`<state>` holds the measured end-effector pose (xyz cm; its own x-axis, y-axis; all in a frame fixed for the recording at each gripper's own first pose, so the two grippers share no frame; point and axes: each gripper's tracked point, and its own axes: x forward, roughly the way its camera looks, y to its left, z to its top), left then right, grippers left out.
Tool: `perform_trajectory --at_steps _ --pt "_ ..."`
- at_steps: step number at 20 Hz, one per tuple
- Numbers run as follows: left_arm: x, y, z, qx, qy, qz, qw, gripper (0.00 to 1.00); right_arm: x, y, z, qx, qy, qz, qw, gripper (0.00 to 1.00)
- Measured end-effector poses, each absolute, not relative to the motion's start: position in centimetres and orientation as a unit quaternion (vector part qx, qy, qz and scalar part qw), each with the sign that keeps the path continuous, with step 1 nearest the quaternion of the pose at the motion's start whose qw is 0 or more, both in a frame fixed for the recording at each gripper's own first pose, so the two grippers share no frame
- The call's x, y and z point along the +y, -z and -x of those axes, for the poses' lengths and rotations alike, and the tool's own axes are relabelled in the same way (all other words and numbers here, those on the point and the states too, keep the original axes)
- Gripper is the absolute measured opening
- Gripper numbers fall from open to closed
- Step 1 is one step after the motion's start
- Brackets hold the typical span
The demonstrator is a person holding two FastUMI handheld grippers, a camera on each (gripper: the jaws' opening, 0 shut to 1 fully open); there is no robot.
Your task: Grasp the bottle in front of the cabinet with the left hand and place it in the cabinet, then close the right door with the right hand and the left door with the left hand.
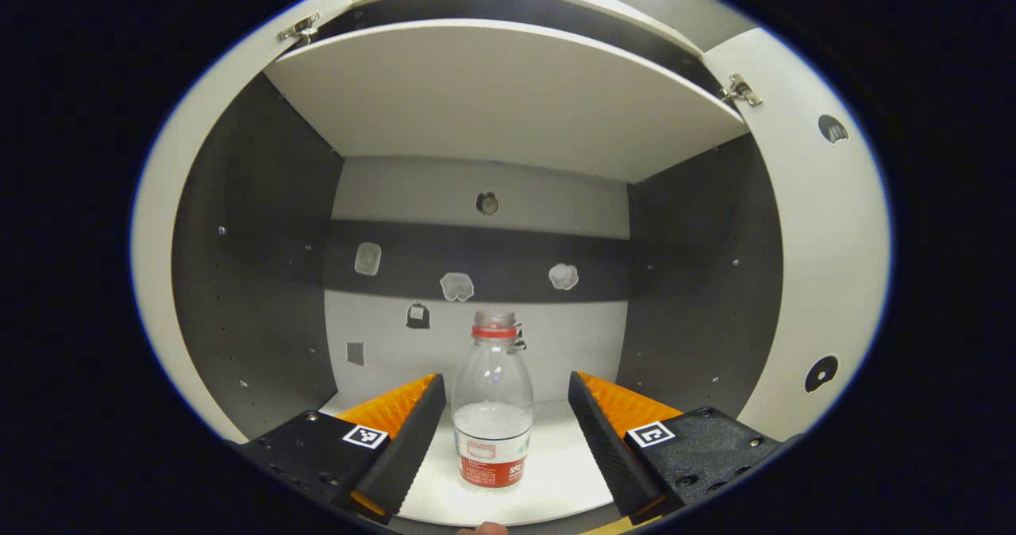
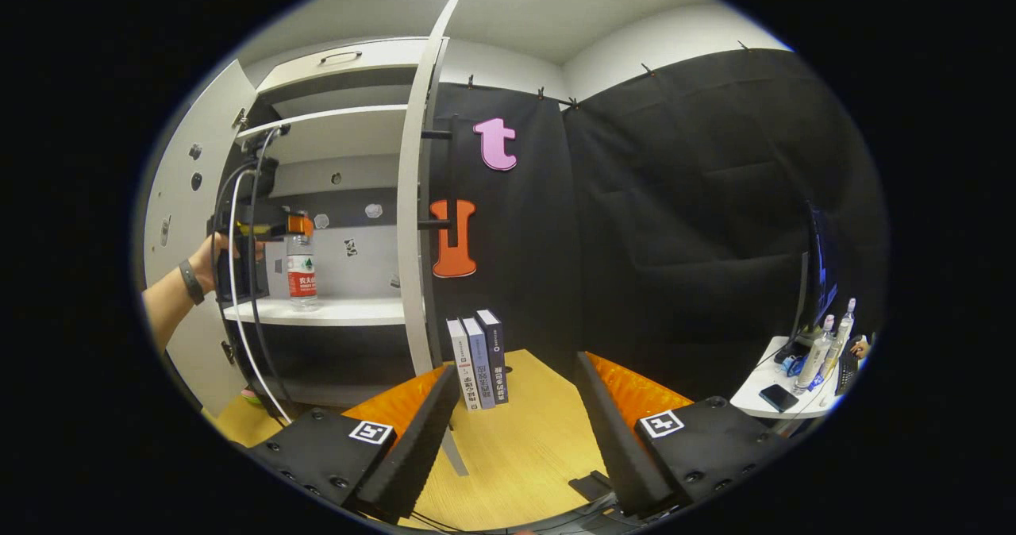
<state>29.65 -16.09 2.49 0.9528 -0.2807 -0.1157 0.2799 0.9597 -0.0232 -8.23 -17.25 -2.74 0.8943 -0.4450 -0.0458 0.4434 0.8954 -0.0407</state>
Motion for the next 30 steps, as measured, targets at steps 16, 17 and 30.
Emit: perform_trajectory --at_steps 16,17,30 --pt "-6.5 -6.9 -9.3 -0.022 0.063 0.005 0.998 0.94 -9.7 1.8 3.5 0.016 0.100 0.007 0.995 0.97" --pt "-5.8 -5.7 -7.9 -0.014 0.051 -0.002 0.999 0.94 -9.3 1.8 3.2 0.017 0.093 0.008 0.995 0.97" --pt "-5.0 2.4 0.4 0.035 0.030 0.067 0.997 0.95 -5.8 -0.9 3.6 -0.012 -0.015 -0.003 1.000 0.97"
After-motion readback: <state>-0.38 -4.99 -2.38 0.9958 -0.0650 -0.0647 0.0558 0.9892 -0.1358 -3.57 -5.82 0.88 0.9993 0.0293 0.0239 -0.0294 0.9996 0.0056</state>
